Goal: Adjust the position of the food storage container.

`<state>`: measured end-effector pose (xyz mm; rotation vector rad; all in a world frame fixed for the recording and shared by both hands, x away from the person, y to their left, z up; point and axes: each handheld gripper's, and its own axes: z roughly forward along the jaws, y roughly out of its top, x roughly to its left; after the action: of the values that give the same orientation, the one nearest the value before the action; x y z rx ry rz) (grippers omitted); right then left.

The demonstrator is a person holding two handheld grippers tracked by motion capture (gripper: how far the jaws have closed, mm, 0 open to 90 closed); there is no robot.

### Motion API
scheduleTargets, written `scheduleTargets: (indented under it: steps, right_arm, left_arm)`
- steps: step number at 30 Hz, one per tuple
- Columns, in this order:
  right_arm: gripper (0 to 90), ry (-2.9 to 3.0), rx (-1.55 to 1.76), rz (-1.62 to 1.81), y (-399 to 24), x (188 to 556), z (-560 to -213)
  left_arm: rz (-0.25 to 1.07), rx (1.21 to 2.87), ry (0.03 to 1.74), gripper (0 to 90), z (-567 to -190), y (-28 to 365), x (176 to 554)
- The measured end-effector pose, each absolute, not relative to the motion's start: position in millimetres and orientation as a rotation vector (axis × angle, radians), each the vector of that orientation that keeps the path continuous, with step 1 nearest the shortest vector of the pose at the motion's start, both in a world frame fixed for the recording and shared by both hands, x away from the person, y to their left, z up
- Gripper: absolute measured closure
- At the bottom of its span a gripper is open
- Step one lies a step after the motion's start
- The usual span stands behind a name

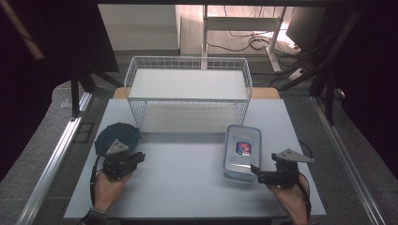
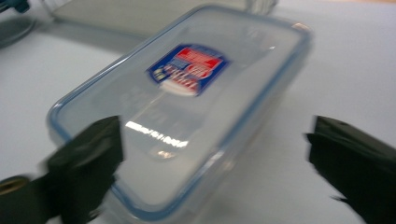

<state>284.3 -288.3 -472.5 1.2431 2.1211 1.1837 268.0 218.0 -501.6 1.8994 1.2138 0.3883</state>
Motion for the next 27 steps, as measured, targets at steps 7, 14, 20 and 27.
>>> scheduleTargets:
  steps: [7, 14, 20, 27]
  right_arm:
    - [82.5, 2.143, 1.206, 1.095, -312.3, 278.7, -459.9]
    - [89.5, 2.328, 1.251, 1.016, -306.6, 290.3, -485.1]
    - [89.5, 2.438, 1.182, 1.009, -276.2, 284.7, -491.3]
    - [89.4, 2.546, 1.031, 1.094, -218.5, 286.5, -495.0]
  left_arm:
    - [0.416, 1.954, 1.162, 59.4, -507.9, 204.9, 258.7]
    - [0.424, 1.935, 1.142, 40.2, -511.8, 202.0, 256.2]
    - [0.406, 1.889, 1.152, 35.5, -512.7, 204.0, 255.7]
    - [0.372, 1.862, 1.156, 34.2, -515.1, 207.0, 257.8]
